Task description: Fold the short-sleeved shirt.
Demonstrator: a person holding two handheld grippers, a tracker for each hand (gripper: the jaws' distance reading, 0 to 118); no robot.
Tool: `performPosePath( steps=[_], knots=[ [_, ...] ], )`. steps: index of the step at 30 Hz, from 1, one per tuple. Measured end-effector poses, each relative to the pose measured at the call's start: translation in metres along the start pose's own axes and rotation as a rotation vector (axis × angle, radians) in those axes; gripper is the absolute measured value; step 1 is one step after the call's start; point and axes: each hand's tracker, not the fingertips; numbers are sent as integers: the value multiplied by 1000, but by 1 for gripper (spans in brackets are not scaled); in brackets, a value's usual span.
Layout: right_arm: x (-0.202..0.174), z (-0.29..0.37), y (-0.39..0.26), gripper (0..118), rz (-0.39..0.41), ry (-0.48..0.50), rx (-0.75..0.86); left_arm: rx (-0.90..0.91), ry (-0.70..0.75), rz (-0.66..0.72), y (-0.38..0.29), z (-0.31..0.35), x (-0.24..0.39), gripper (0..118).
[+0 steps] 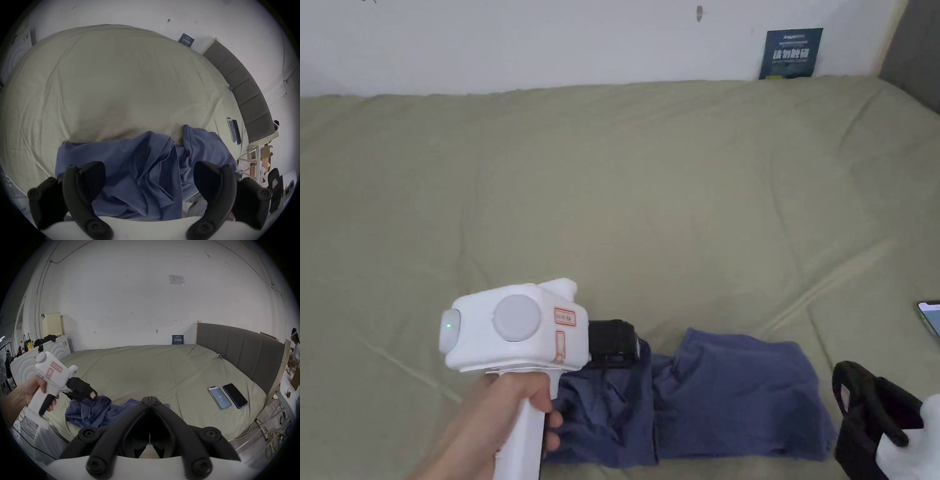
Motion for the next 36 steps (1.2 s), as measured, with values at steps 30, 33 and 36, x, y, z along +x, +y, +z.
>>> performPosePath(
  steps=[30, 33, 36],
  knots=[
    [-17, -18, 1, 0, 17, 42, -59, 21, -278, -23, -26, -13, -41, 0],
    [-23, -20, 5, 0, 25, 63, -47, 113, -246, -12, -30, 44, -64, 0],
    [-29, -22, 8, 0, 39, 86, -39, 165, -142, 33, -42, 79, -100, 0]
  ],
)
